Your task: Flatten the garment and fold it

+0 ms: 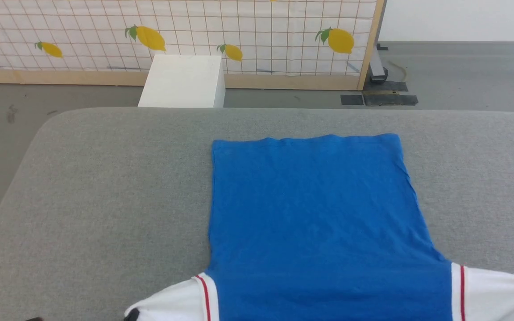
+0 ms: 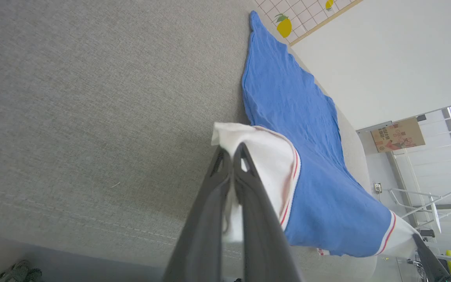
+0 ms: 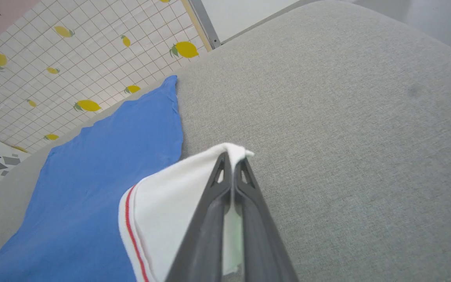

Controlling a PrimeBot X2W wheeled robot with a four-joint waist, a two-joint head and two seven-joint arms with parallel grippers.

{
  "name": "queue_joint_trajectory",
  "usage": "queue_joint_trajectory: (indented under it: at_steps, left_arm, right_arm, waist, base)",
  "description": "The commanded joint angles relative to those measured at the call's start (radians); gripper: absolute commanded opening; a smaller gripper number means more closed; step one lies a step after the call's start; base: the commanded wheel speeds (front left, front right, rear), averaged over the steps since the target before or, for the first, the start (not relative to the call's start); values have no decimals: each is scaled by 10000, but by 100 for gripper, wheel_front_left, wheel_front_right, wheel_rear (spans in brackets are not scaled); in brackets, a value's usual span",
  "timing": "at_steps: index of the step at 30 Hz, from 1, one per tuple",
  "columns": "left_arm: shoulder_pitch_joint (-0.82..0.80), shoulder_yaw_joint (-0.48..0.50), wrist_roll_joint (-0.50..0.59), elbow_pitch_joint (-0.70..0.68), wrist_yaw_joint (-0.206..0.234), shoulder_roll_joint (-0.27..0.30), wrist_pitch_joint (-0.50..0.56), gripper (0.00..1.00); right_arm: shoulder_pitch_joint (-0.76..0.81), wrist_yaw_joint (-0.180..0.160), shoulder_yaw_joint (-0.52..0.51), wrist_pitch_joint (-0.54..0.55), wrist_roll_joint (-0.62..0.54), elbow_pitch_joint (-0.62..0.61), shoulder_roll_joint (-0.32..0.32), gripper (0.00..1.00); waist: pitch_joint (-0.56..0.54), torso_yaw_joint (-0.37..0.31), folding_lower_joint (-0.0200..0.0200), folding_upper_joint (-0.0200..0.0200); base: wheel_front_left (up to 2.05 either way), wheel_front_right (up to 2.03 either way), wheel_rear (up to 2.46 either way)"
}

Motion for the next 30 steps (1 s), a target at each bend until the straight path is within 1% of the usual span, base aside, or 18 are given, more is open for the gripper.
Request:
queue_joint_trajectory:
  at_steps: [1, 7, 14, 16, 17, 19, 20, 21, 22, 23, 24, 27, 30]
  left_arm:
    - [-264, -121, 92, 62, -88, -38, -53, 0]
    - [-1085, -663, 421, 348, -248, -38, -79, 0]
    - [-1868, -999, 689, 280, -412, -33, -198, 0]
    - [-2000, -1082, 762, 223, -434, -22, -201, 0]
    - [-2048, -1118, 788, 197, -441, -17, -196, 0]
    - [-2126, -1181, 837, 144, -449, -10, -190, 0]
    - [-2154, -1213, 858, 123, -450, -11, -187, 0]
    - [-2169, -1235, 871, 110, -452, -11, -186, 0]
    - [-2182, -1256, 885, 91, -449, -15, -191, 0]
    - [-2194, -1268, 893, 83, -445, -22, -201, 0]
    - [-2209, -1279, 897, 90, -447, -30, -219, 0]
    - [-2211, -1273, 910, 154, -460, -46, -300, 0]
    - [-2196, -1293, 931, 184, -487, -69, -394, 0]
  right_arm:
    - [-66, -15, 102, -38, -139, 142, -2, 0]
    - [-669, -15, 677, 194, -1013, 1041, -2, 0]
    - [-1576, -15, 1142, 476, -2265, 2617, -1, 0]
    - [-1794, -15, 1156, 397, -2425, 3122, -1, 0]
    - [-1866, -15, 1179, 381, -2493, 3353, -1, 1]
    - [-2040, -15, 1189, 303, -2546, 3836, -1, 6]
    - [-2114, -15, 1197, 308, -2617, 4075, -1, 15]
    - [-2161, -15, 1209, 335, -2661, 4242, -1, 29]
    - [-2236, -15, 1213, 319, -2674, 4383, -1, 46]
    - [-2297, -15, 1193, 258, -2684, 4455, -1, 91]
    - [-2360, -15, 1176, 197, -2709, 4523, -1, 100]
    - [-2516, -15, 1101, 86, -2557, 4388, -1, 100]
    - [-2620, -15, 928, 137, -2268, 3569, -30, 100]
  waist:
    - [132, 67, 1, 0]
    - [656, 227, 1, 0]
    - [1174, 427, 1, 0]
    - [1256, 487, 1, 0]
    - [1286, 514, 1, 0]
    - [1343, 544, 1, 0]
    - [1363, 555, 1, 0]
    - [1376, 558, 1, 0]
    - [1403, 552, 1, 0]
    - [1422, 543, 1, 0]
    - [1441, 530, 1, 0]
    - [1476, 465, 1, 0]
    - [1578, 416, 1, 0]
  base:
    - [0, 0, 0]
    - [0, 0, 0]
    - [0, 0, 0]
    - [0, 0, 0]
    - [0, 0, 0]
    - [0, 0, 0]
    - [0, 0, 0]
    - [0, 0, 0]
    - [0, 0, 0]
    - [0, 0, 0]
    - [0, 0, 0]
    - [0, 0, 0]
    - [0, 0, 0]
